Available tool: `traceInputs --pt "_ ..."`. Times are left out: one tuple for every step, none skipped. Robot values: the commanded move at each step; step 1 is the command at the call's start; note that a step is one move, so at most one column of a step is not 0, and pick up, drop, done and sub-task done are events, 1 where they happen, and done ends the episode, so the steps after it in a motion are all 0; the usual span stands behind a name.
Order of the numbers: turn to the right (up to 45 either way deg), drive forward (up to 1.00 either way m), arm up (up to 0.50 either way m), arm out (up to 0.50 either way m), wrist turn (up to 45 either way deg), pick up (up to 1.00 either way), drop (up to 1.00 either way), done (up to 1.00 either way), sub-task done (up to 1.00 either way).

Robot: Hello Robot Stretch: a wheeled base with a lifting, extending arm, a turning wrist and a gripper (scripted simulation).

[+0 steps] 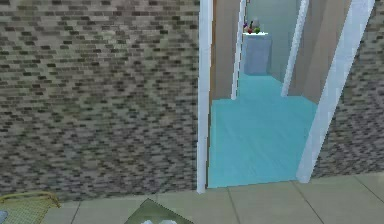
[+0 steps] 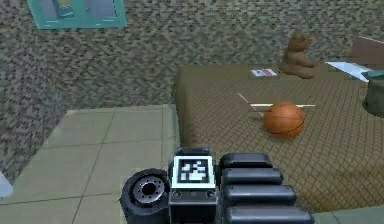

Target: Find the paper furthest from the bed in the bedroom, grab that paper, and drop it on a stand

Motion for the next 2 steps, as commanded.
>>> traceInputs --pt "21.0 0.0 0.0 0.0 0.0 0.0 0.0 0.0 0.0" --pt "0.0 1.0 0.0 0.0 0.0 0.0 0.0 0.0 0.0"
